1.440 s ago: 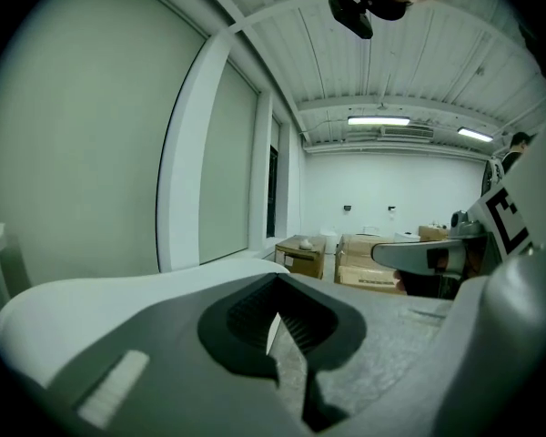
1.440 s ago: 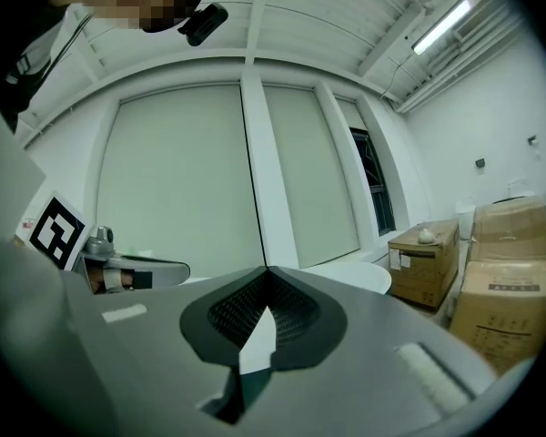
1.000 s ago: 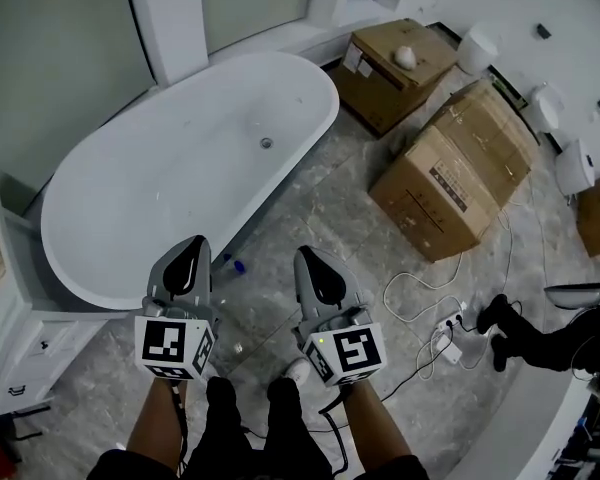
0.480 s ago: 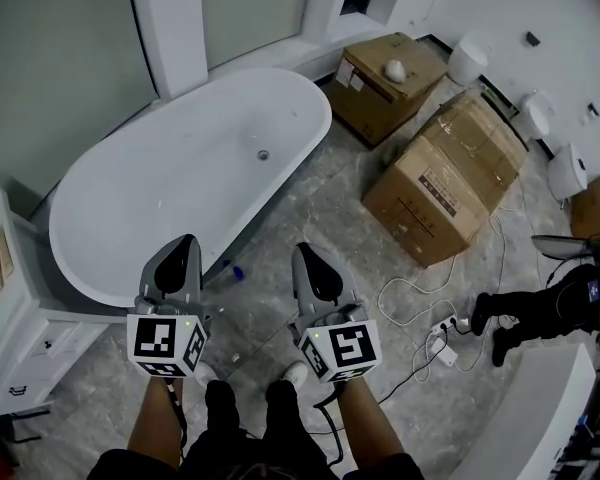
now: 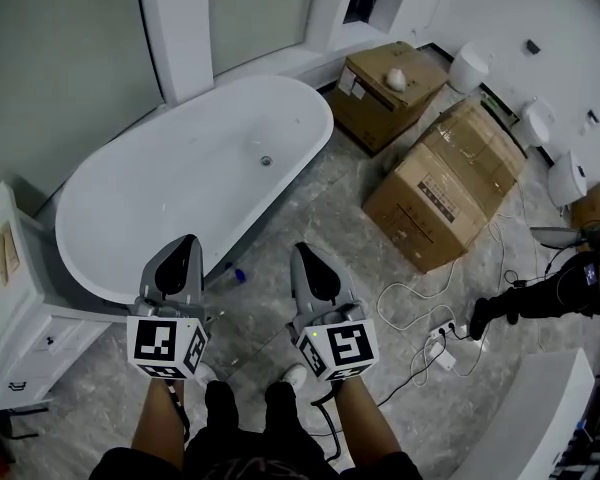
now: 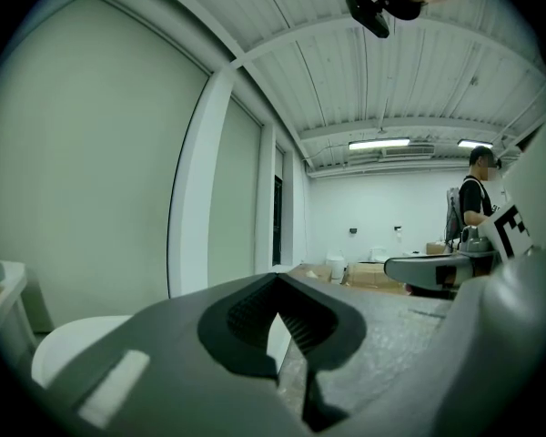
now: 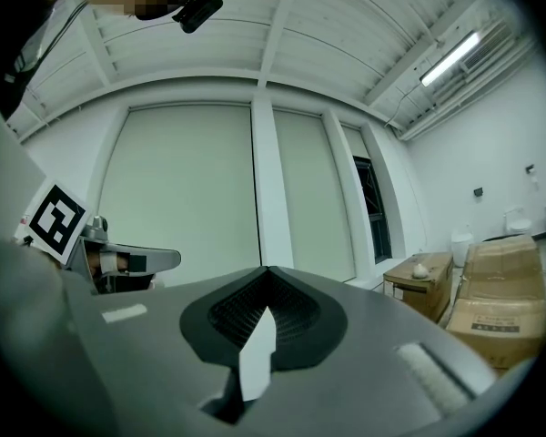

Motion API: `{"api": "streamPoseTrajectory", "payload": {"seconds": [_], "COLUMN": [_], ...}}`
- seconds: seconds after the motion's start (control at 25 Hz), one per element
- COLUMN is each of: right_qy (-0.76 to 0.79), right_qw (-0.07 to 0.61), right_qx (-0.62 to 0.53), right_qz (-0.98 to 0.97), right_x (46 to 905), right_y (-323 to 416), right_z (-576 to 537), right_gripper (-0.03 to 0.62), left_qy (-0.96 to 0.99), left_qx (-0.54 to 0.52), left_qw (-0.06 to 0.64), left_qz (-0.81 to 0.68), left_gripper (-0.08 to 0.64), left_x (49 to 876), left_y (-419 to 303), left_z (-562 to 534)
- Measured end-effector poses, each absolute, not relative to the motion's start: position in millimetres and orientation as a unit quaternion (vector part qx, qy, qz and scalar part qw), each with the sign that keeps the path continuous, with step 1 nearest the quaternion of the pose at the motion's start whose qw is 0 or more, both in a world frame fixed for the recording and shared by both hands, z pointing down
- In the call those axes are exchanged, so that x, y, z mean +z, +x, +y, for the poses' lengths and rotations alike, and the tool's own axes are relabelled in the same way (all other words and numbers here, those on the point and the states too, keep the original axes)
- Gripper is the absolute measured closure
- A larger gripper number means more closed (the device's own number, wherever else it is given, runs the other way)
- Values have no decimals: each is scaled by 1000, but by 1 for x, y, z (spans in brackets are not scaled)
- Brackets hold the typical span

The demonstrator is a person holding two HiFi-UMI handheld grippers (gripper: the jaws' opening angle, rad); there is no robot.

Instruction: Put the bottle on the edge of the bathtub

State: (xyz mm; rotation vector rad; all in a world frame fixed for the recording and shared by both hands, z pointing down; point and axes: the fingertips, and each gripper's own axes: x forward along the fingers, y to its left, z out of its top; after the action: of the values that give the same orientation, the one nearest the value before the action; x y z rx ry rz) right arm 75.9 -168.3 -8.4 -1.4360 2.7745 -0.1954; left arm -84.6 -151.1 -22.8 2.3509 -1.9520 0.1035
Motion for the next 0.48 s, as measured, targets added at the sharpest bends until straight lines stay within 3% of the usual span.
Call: {"api": "streamPoseTrajectory", "payload": {"seconds": [0.48], "right_qy": [-467], "right_qw": [4], "right_qx": [-58], "right_qz": [882], "right_x": [-14], "right_y": [85], "right_z": [-165], "right_gripper": [568], "left_qy": [775], "left_qx": [35], "left_qw": [46], "left_qz": [-629], "left_gripper": [560], "left_x": [-27], "left_y": [-75], "left_z": [-149]}}
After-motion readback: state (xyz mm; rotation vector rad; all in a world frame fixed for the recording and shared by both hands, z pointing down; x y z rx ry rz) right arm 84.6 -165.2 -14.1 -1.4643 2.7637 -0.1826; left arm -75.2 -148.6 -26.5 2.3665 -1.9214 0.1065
